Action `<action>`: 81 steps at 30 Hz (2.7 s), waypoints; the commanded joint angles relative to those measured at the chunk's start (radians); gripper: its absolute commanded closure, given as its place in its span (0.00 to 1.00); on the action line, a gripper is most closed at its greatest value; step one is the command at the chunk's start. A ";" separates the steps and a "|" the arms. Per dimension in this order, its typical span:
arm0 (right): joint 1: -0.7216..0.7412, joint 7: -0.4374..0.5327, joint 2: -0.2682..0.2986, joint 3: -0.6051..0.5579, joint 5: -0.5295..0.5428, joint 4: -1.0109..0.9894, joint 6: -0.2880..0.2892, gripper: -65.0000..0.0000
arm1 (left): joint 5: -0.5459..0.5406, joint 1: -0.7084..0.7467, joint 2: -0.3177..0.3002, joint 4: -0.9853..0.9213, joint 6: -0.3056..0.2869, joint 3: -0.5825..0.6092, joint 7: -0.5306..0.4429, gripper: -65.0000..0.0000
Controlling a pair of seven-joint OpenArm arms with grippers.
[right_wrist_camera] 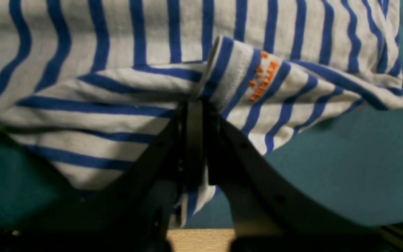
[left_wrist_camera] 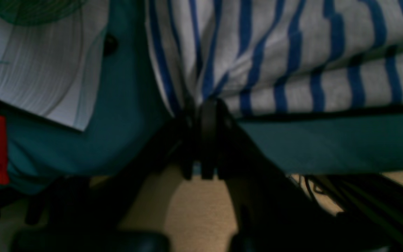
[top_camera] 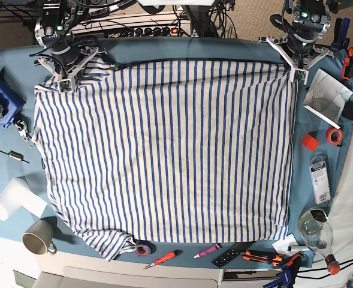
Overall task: Fold the T-shirt properly
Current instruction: 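Close both grippers on the collar-edge corners of the shirt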
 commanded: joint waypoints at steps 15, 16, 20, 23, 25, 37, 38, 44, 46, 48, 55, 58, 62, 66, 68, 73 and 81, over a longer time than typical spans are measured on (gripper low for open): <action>-0.066 -0.138 0.003 0.003 -0.153 0.281 -0.084 1.00 | 0.004 0.006 -0.006 0.015 -0.006 -0.003 -0.012 1.00; -0.073 -0.138 0.003 0.003 -0.153 0.286 -0.096 1.00 | 0.004 0.006 -0.005 0.015 -0.006 -0.003 -0.012 1.00; -0.076 -0.137 0.004 0.003 -0.214 0.285 -0.131 1.00 | 0.004 0.006 -0.006 0.015 -0.006 -0.003 -0.012 1.00; -0.076 -0.132 0.004 0.003 -0.236 0.285 -0.123 1.00 | 0.004 0.006 -0.006 0.015 -0.006 -0.003 -0.012 1.00; -0.076 -0.135 0.003 0.003 -0.236 0.285 -0.116 0.89 | 0.004 0.006 -0.006 0.015 -0.006 -0.003 -0.012 1.00; -0.058 -0.107 0.003 0.003 -0.167 0.279 -0.139 0.62 | 0.004 0.006 -0.006 0.015 -0.007 -0.003 -0.024 1.00; -0.050 -0.103 0.003 0.003 -0.168 0.268 -0.139 0.62 | 0.004 0.006 -0.006 0.015 -0.007 -0.003 -0.023 1.00; 0.020 -0.105 0.004 0.003 -0.167 0.080 -0.139 0.62 | 0.004 0.006 -0.005 0.015 -0.007 -0.003 -0.023 1.00; 0.037 -0.106 0.003 0.003 -0.166 0.027 -0.138 0.62 | 0.004 0.006 -0.006 0.015 -0.007 -0.003 -0.023 1.00; 0.042 -0.111 0.003 0.003 -0.146 0.006 -0.138 0.62 | 0.004 0.006 -0.006 0.015 -0.007 -0.003 -0.023 1.00; 0.040 -0.146 0.003 0.003 -0.093 0.006 -0.138 0.62 | 0.004 0.006 -0.005 0.015 -0.007 -0.003 -0.023 1.00; 0.041 -0.164 0.004 0.003 -0.093 0.006 -0.138 0.78 | 0.004 0.006 -0.005 0.015 -0.007 -0.003 -0.023 1.00; 0.041 -0.173 0.004 0.003 -0.127 0.006 -0.138 1.00 | 0.004 0.006 -0.006 0.015 -0.006 -0.003 -0.023 1.00; 0.041 -0.196 0.004 0.003 -0.158 0.007 -0.138 1.00 | 0.004 0.006 -0.005 0.015 -0.007 -0.003 -0.023 1.00; 0.040 -0.211 0.004 0.003 -0.167 0.019 -0.137 1.00 | 0.004 0.006 -0.005 0.015 -0.006 -0.003 -0.024 1.00; 0.039 -0.244 0.004 0.003 -0.167 0.137 -0.135 1.00 | 0.004 0.006 -0.006 0.015 -0.007 -0.003 -0.024 1.00; -0.046 -0.243 0.003 0.003 -0.168 0.246 -0.135 1.00 | 0.004 0.006 -0.006 0.015 -0.006 -0.003 -0.025 1.00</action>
